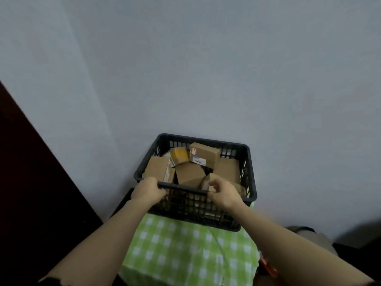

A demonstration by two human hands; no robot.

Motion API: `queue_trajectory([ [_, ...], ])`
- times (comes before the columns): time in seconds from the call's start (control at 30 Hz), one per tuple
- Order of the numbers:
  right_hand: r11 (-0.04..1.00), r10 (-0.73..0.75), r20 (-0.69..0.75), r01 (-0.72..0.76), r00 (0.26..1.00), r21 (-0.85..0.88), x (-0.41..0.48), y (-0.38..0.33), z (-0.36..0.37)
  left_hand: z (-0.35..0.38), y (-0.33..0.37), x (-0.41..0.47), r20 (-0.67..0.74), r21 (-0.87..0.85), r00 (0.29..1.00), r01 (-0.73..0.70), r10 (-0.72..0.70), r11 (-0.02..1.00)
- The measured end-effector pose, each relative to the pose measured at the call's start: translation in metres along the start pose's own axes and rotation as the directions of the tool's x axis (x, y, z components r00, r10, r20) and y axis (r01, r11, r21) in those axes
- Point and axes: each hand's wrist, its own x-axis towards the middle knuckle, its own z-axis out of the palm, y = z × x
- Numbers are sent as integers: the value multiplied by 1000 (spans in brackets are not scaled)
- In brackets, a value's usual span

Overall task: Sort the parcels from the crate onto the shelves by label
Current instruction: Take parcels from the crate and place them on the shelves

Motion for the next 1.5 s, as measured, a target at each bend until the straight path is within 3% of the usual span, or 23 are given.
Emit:
queue_trajectory([
  [0.13,996,53,-54,-50,997,70,69,-3,-3,5,12,85,-30,30,997,69,-68,997],
  [0.3,985,117,-12,-114,993,126,156,-23,16,22,-1,187,53,140,981,177,-186,974],
  [0.47,987,130,85,-137,988,79,212,-29,35,48,-18,238,160,448,976,62,-148,892],
  [0.67,986,138,143,-150,980,76,241,-26,44,75,-20,251,150,474,979,51,-138,879],
  [0.83,987,125,147,-139,981,85,246,-19,49,73,0,245,85,314,990,79,-111,946],
  [0.97,980,83,138,-106,987,170,239,-10,34,42,16,233,-66,-119,979,187,-195,975],
  [1.03,946,91,131,-127,987,298,233,-9,20,22,22,218,-83,-430,959,210,-270,878],
  [1.1,877,79,171,-150,982,457,226,-12,4,1,30,190,-9,-761,959,177,-284,624],
  [1.17,796,12,262,-168,965,581,217,-20,-9,-18,38,156,38,-915,967,135,-252,380],
  [1.2,769,-39,318,-175,947,615,210,-26,-14,-27,42,139,26,-940,971,103,-236,324],
  [1.33,729,-222,503,-200,835,654,180,-49,-18,-59,53,73,-70,-976,971,-19,-228,218],
  [1.5,707,-467,636,-173,615,686,131,-94,-11,-89,37,2,-181,-967,935,-113,-305,229],
])
